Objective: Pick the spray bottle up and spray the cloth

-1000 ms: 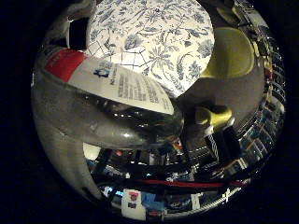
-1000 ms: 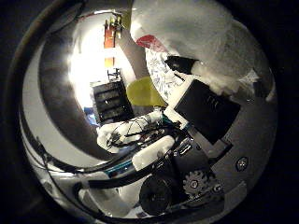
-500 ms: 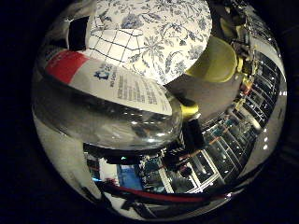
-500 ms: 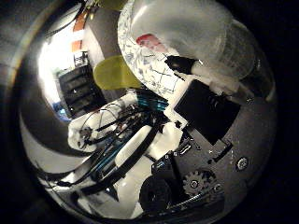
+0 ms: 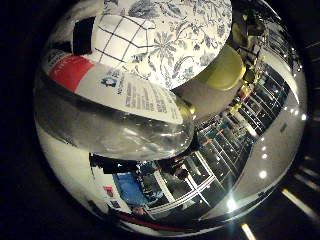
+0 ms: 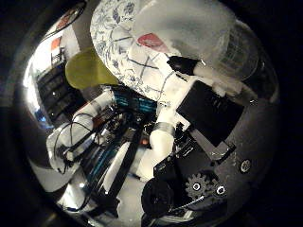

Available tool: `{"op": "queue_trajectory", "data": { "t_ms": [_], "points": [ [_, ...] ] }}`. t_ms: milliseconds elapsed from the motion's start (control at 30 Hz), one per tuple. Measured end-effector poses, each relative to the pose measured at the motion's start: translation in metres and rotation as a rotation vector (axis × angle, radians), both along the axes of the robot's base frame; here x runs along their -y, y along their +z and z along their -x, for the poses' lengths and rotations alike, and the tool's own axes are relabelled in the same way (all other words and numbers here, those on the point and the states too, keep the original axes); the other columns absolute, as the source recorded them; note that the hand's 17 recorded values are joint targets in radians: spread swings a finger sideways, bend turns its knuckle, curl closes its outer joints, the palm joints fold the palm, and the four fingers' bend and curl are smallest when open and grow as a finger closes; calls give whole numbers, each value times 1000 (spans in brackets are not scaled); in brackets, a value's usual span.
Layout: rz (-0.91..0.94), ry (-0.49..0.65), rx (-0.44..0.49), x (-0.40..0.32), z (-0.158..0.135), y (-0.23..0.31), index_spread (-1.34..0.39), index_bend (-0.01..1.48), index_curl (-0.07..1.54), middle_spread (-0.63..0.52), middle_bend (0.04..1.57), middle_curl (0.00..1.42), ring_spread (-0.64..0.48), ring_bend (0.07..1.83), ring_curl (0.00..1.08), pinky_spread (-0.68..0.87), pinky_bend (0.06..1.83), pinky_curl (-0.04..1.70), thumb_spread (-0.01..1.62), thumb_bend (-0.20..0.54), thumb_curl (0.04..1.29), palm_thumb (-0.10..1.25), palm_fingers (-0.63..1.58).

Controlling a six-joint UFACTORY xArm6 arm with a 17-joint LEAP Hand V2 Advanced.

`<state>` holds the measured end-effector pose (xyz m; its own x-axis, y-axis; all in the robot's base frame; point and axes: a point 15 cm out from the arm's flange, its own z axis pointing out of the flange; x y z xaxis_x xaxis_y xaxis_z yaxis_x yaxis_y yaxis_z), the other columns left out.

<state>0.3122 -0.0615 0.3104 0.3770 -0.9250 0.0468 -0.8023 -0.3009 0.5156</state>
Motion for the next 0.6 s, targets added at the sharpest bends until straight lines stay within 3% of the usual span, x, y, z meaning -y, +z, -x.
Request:
{"op": "queue_trajectory", "data": {
  "t_ms": [233,600],
  "points": [
    [-93,-25,40,-19,4,17,-182,1185,662,-73,1343,565,-157,1451,590,-216,1007,1279,1114,-12,565,1086,1211],
    [-617,-99,197,-137,-13,102,-181,1190,660,-68,1338,560,-163,1449,589,-216,1008,1266,1098,-10,570,1106,1217]
  ]
}}
